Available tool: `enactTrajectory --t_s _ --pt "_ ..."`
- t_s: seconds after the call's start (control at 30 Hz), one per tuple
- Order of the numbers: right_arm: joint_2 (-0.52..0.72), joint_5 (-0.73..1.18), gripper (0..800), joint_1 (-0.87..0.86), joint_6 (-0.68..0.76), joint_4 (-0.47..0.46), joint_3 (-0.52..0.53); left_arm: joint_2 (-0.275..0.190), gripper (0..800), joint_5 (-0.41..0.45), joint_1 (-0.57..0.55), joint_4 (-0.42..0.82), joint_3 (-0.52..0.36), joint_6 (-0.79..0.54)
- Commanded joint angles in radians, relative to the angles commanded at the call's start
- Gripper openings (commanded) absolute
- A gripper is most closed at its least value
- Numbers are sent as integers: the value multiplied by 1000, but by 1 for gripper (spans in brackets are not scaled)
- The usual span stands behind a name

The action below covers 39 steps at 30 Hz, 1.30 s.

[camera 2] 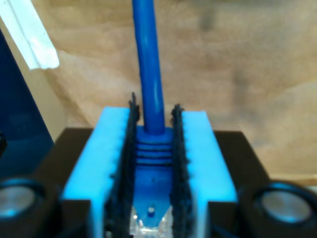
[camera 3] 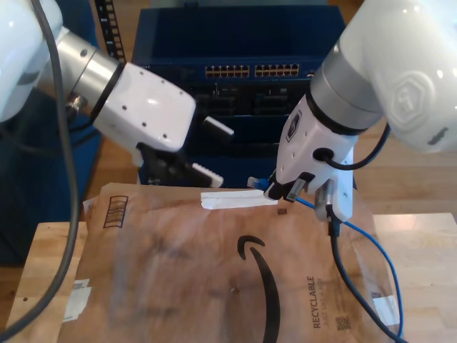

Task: Grab the cable and plug it in

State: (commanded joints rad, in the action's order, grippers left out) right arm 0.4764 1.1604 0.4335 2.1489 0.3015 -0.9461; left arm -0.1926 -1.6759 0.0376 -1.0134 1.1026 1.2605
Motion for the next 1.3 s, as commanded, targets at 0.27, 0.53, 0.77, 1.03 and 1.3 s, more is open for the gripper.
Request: enactTrajectory --t_s 0.27,0.53,0.77,1.03,1.3 --pt "0 2 2 -23 -48 91 -15 -3 800 -51 20 -9 -9 2" --pt "0 23 2 -52 -61 130 -40 -6 800 -71 23 -9 -11 -2" --pt "-2 32 2 -49 -75 153 -63 -6 798 -71 23 -9 -11 -2" --pt "-6 32 2 -46 -75 161 -78 -6 660 -115 23 -9 -12 -3" --pt "-5 32 2 -48 -77 161 -72 -6 499 -112 29 -9 -12 -2"
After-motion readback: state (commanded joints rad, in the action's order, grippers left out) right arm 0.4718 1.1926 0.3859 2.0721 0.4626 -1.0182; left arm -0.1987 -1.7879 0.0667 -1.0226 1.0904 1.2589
